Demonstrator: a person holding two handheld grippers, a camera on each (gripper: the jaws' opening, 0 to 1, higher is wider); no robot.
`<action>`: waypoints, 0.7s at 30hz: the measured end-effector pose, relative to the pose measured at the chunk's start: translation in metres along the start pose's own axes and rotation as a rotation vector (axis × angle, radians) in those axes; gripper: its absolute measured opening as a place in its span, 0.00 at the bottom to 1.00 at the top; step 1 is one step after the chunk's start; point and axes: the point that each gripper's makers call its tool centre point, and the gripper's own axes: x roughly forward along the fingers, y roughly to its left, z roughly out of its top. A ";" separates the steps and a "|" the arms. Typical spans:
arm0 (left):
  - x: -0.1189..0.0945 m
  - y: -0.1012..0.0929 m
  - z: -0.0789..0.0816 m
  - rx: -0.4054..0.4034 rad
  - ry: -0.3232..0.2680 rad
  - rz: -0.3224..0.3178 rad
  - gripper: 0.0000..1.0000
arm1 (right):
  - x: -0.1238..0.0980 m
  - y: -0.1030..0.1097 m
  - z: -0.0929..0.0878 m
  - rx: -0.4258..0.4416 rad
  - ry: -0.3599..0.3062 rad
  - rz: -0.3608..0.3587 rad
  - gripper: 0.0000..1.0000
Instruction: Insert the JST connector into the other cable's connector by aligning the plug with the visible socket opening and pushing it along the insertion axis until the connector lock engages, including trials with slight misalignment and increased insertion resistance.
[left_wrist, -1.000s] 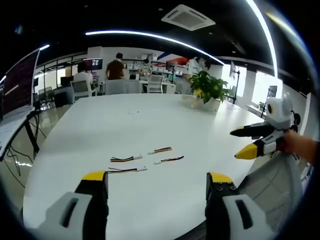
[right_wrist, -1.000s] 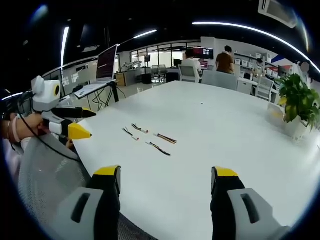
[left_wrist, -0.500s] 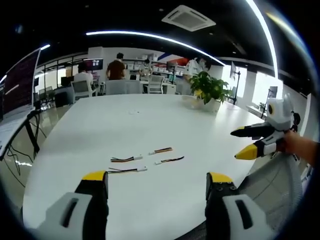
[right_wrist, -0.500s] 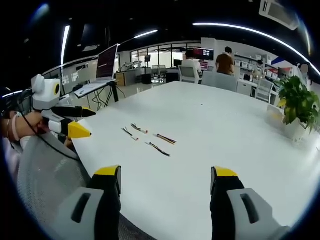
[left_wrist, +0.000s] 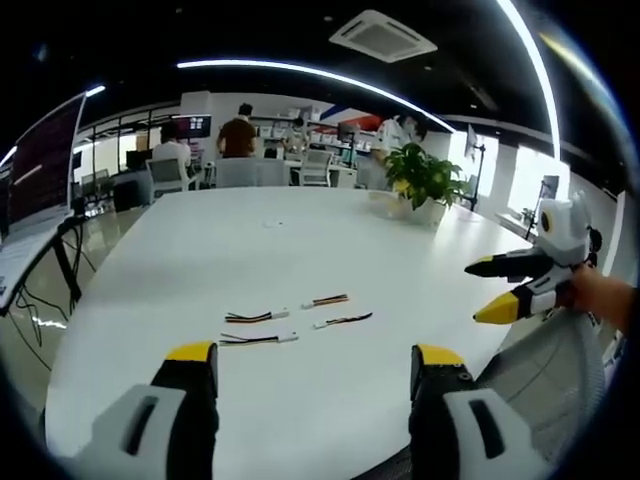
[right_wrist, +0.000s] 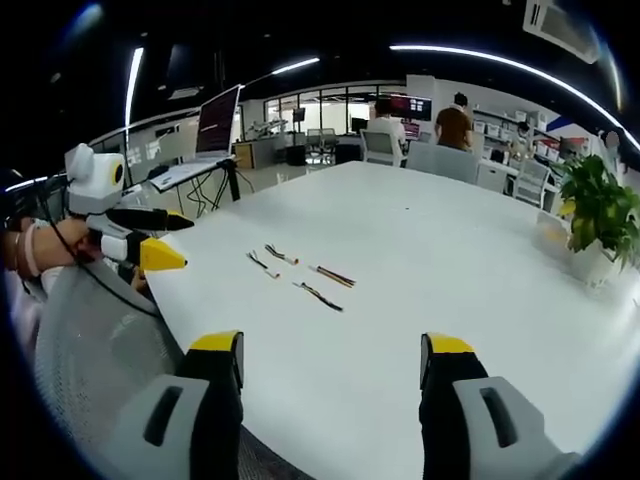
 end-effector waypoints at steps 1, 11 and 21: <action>0.000 0.000 0.000 0.001 0.001 0.002 0.76 | 0.000 0.000 0.000 0.001 0.002 0.001 0.70; 0.000 -0.001 -0.002 -0.012 0.009 -0.005 0.76 | 0.002 0.006 -0.006 -0.017 0.029 0.028 0.70; 0.000 0.002 -0.001 -0.031 0.005 0.001 0.77 | 0.004 0.005 -0.002 0.020 0.010 0.056 0.69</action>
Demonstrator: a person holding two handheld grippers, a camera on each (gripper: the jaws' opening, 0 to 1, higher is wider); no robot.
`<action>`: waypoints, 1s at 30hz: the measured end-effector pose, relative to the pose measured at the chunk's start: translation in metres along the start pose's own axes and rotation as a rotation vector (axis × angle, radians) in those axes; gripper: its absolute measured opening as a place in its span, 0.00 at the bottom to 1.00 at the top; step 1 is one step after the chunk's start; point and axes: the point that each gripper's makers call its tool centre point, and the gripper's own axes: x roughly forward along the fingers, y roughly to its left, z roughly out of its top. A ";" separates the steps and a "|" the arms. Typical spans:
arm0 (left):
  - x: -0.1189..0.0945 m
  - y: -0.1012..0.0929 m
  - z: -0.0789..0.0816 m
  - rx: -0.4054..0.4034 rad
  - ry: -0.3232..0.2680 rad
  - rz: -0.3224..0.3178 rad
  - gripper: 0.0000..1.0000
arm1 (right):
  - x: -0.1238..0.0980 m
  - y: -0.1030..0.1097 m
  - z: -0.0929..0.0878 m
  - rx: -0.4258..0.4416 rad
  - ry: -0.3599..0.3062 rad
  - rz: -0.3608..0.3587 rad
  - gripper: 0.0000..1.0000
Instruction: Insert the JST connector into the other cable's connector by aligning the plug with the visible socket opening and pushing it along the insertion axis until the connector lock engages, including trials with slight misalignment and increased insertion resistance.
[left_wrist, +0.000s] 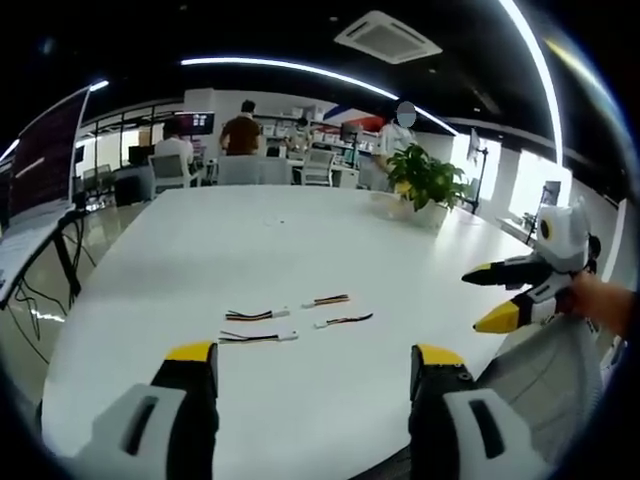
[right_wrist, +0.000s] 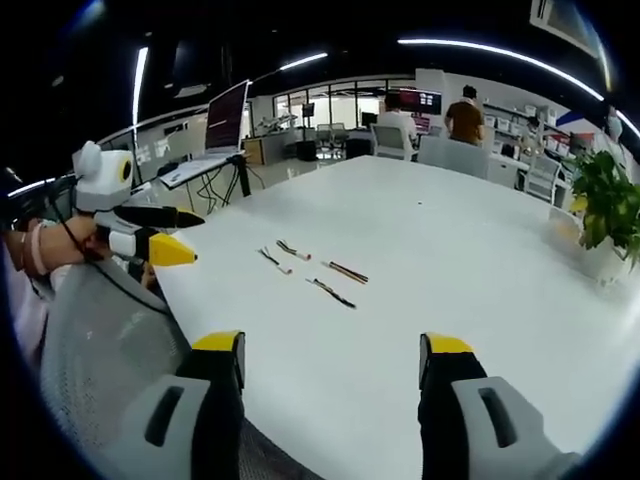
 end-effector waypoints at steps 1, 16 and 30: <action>0.000 0.000 0.000 -0.005 0.001 0.000 0.77 | 0.000 -0.002 0.002 0.011 -0.011 -0.002 0.69; -0.005 0.016 0.009 0.013 -0.002 0.033 0.76 | 0.003 -0.001 0.009 0.008 -0.020 0.003 0.67; -0.007 0.036 0.018 -0.086 -0.054 0.044 0.75 | 0.011 0.002 0.036 -0.048 -0.060 0.038 0.64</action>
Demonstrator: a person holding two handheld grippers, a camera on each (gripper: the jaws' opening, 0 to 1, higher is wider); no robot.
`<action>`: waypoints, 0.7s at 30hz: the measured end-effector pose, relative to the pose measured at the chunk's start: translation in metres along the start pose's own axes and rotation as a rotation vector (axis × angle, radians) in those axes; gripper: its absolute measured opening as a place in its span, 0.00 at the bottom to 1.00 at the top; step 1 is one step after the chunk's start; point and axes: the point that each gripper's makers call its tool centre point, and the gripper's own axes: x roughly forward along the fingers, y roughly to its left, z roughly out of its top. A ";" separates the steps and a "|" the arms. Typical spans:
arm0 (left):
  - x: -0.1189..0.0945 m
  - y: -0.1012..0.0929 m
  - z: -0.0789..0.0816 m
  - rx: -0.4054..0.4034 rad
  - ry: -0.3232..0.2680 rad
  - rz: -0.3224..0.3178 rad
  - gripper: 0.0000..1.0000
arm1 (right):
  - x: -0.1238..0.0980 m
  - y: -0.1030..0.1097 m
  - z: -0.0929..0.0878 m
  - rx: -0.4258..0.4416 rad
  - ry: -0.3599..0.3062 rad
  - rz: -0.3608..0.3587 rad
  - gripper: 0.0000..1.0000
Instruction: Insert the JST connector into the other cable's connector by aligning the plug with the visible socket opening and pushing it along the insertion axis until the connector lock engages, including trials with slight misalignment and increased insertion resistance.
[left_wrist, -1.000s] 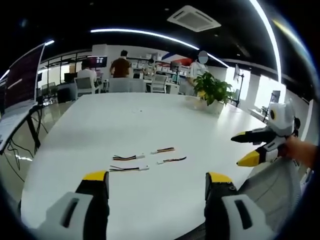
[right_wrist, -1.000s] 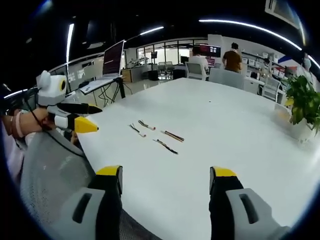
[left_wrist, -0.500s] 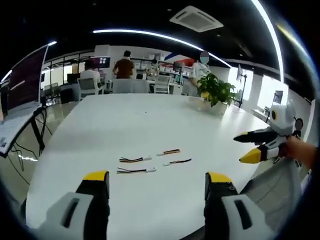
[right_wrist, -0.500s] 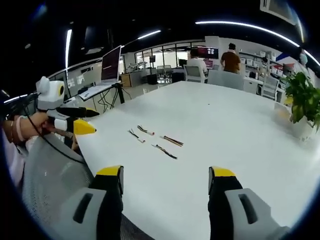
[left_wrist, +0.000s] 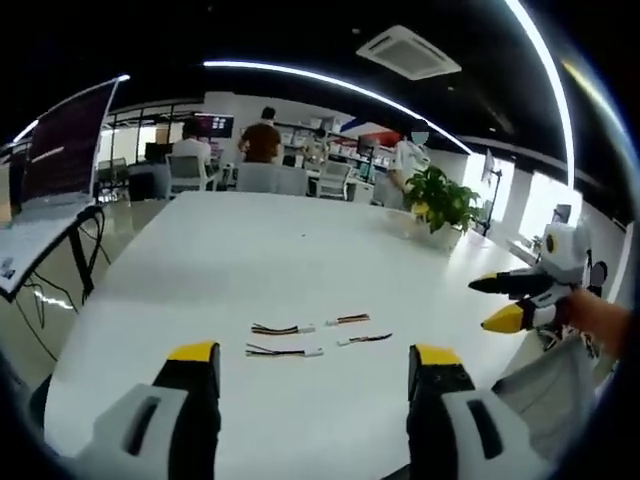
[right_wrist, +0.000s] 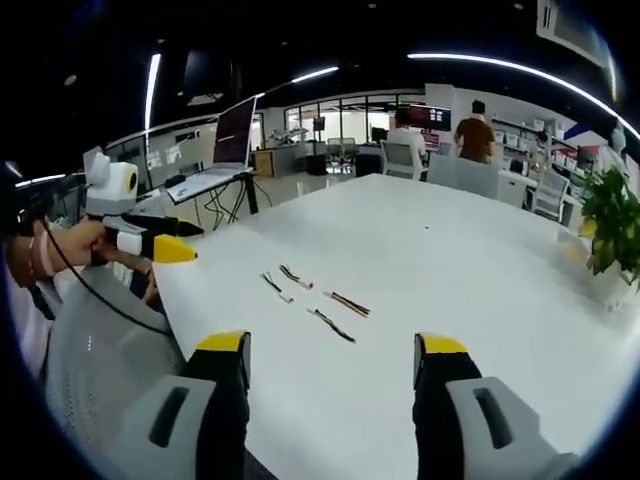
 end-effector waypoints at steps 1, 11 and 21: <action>0.000 0.002 0.001 -0.009 -0.002 0.001 0.74 | 0.001 0.000 0.002 0.000 -0.004 0.003 0.64; 0.002 0.013 0.018 0.059 -0.029 0.026 0.76 | 0.012 -0.002 0.016 0.010 -0.030 0.028 0.63; 0.010 0.005 0.033 -0.002 -0.071 -0.039 0.74 | 0.022 0.003 0.026 -0.043 -0.028 0.064 0.58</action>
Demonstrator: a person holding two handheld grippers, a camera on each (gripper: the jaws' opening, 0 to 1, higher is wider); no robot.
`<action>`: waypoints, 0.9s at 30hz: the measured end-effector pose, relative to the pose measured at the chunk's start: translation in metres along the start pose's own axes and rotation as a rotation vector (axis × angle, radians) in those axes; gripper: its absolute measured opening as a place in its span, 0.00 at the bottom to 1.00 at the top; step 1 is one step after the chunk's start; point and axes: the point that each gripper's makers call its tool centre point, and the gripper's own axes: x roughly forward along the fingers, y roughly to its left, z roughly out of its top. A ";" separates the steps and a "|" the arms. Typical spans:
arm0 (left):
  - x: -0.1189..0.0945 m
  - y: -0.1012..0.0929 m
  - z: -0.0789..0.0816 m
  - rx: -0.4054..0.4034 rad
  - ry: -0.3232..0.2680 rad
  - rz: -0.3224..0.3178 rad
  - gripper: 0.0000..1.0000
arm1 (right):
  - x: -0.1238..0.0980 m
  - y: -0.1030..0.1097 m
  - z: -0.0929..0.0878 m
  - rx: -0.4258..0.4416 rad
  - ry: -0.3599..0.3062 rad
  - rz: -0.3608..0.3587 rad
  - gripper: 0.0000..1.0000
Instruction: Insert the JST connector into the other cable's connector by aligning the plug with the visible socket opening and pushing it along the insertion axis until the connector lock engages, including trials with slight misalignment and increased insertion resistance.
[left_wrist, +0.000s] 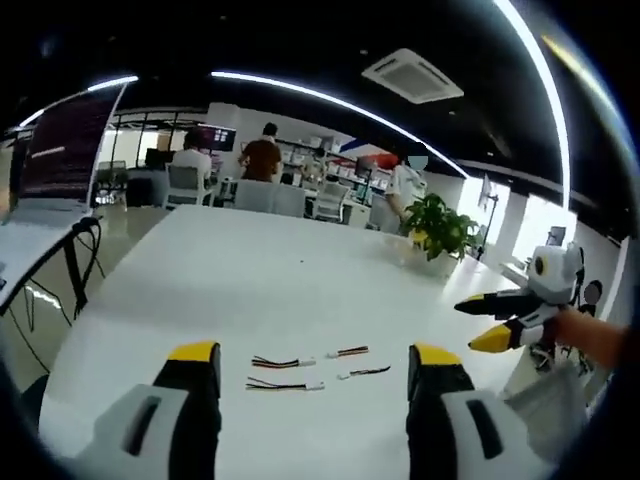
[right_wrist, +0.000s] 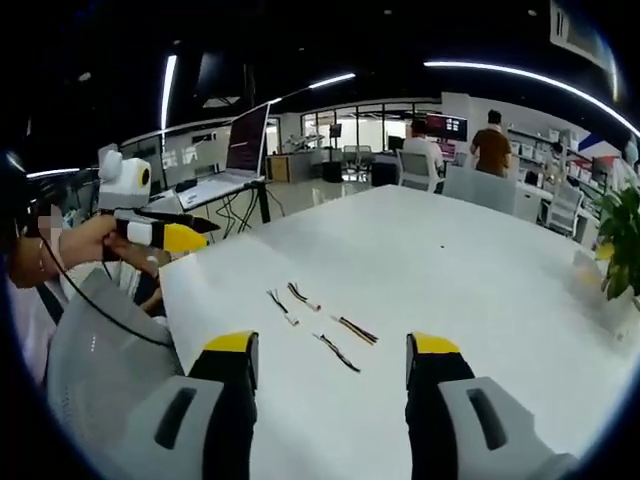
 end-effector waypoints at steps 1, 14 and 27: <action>0.001 0.001 -0.001 0.028 0.013 0.009 0.74 | 0.001 0.000 0.002 -0.002 -0.006 0.000 0.58; 0.010 -0.001 0.007 0.130 0.022 -0.002 0.70 | 0.014 -0.006 0.013 -0.044 -0.023 0.007 0.55; 0.026 0.005 0.009 0.253 0.052 0.012 0.70 | 0.028 -0.004 0.018 -0.052 -0.027 0.042 0.51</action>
